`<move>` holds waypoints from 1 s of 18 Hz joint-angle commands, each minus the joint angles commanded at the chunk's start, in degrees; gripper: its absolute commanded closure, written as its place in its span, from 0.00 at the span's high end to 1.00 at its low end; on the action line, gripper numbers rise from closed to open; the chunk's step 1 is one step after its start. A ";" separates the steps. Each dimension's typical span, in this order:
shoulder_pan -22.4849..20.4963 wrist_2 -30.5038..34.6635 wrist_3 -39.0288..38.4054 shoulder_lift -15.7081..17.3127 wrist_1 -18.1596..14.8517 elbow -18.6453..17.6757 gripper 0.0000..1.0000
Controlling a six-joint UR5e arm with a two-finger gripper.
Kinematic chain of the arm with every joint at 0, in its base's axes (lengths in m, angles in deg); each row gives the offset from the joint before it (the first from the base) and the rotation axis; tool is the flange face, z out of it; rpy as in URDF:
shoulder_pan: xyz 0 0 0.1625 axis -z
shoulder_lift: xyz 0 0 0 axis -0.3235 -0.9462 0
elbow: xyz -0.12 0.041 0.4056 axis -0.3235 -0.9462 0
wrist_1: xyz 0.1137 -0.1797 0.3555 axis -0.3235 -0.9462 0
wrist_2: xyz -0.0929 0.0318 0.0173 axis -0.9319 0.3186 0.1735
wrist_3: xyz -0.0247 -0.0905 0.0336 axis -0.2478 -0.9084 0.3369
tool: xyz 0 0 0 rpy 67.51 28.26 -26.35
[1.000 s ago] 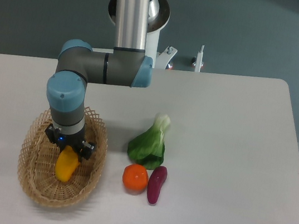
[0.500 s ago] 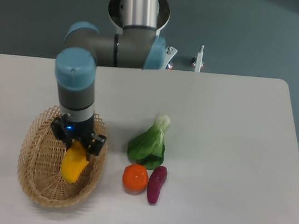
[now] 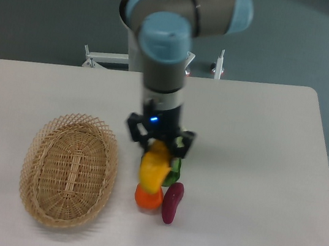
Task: Pick up the mango from the basket
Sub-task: 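Lift the held mango out of the basket and carry it up past the vegetables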
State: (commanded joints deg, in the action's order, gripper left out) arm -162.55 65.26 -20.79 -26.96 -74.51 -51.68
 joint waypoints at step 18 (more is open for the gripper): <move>-11.80 -4.84 15.57 1.50 -5.10 0.44 0.50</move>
State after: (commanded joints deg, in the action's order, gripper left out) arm -174.35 60.42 -5.22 -25.45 -79.60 -51.24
